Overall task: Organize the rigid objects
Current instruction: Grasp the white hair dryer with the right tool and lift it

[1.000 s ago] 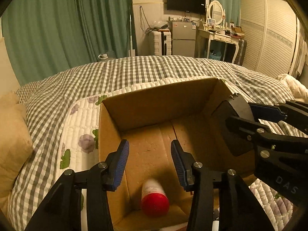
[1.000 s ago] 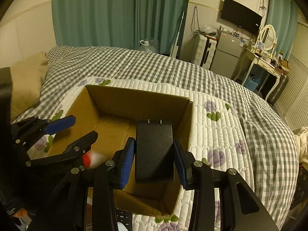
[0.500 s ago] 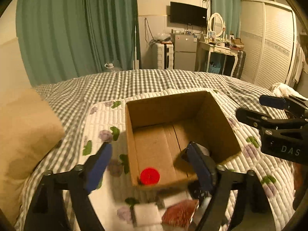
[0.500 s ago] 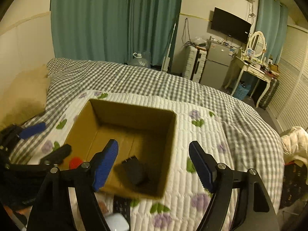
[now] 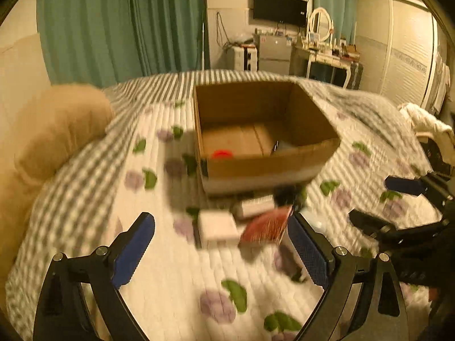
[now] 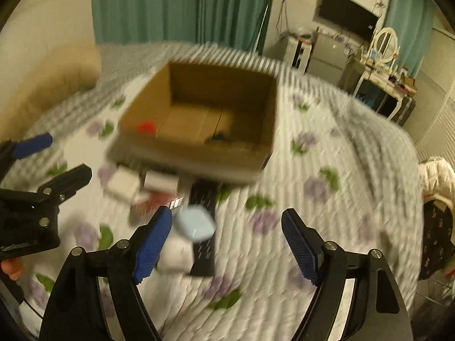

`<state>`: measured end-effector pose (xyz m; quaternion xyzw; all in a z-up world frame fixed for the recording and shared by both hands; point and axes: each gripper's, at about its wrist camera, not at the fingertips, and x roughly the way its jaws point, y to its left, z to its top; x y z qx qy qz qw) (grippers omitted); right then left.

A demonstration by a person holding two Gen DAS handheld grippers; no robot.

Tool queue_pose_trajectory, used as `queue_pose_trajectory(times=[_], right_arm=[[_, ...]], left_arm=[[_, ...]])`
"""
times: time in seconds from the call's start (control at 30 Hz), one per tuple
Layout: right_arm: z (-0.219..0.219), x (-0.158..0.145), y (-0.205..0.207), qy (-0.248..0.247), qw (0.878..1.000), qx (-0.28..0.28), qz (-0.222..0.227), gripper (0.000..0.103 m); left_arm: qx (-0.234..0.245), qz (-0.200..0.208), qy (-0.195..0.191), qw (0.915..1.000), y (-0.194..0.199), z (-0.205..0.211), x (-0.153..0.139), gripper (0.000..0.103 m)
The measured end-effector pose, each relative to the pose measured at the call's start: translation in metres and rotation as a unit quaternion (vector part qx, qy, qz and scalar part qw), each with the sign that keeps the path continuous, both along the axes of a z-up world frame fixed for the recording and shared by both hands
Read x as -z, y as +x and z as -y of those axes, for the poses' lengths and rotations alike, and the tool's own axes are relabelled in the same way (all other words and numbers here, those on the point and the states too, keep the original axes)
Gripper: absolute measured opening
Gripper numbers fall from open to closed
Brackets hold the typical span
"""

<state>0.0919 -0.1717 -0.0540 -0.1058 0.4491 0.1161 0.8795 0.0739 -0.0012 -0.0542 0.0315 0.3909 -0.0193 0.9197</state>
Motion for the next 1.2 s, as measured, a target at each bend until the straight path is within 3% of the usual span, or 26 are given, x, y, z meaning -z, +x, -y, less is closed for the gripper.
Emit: queue_pose_trajectory(times=[0.23,0.4,0.57,0.6,0.77,0.97,1.2], right_arm=[[-0.025,0.068,0.010,-0.010,0.996,-0.011,-0.083,0.078],[-0.035,0.093,0.024,-0.009,0.993,-0.005,-0.115,0.067],[-0.045,0.104,0.026,-0.021,0.992,-0.017,-0.120,0.052],[-0.047,0.103,0.025,-0.014,0.993,-0.023,-0.118,0.044],[-0.041,0.083,0.012,-0.010,0.996,-0.025,-0.082,0.044],[-0.014,0.031,0.000,0.009,1.000,-0.019,-0.009,0.044],[0.011,-0.001,0.015,0.018,1.000,0.008,0.018,0.044]], left_arm=[[-0.007,-0.024,0.027,0.9993,-0.002,-0.002,0.035,0.096],[-0.008,-0.028,0.027,0.9992,0.000,-0.007,0.043,0.096],[-0.007,-0.033,0.024,0.9992,0.001,-0.007,0.046,0.096],[-0.006,-0.033,0.024,0.9991,0.001,-0.006,0.046,0.096],[-0.009,-0.027,0.034,0.9990,0.000,-0.002,0.043,0.096],[-0.004,-0.035,0.044,0.9984,0.004,0.011,0.046,0.096],[0.034,-0.070,0.070,0.9945,0.015,0.044,0.072,0.096]])
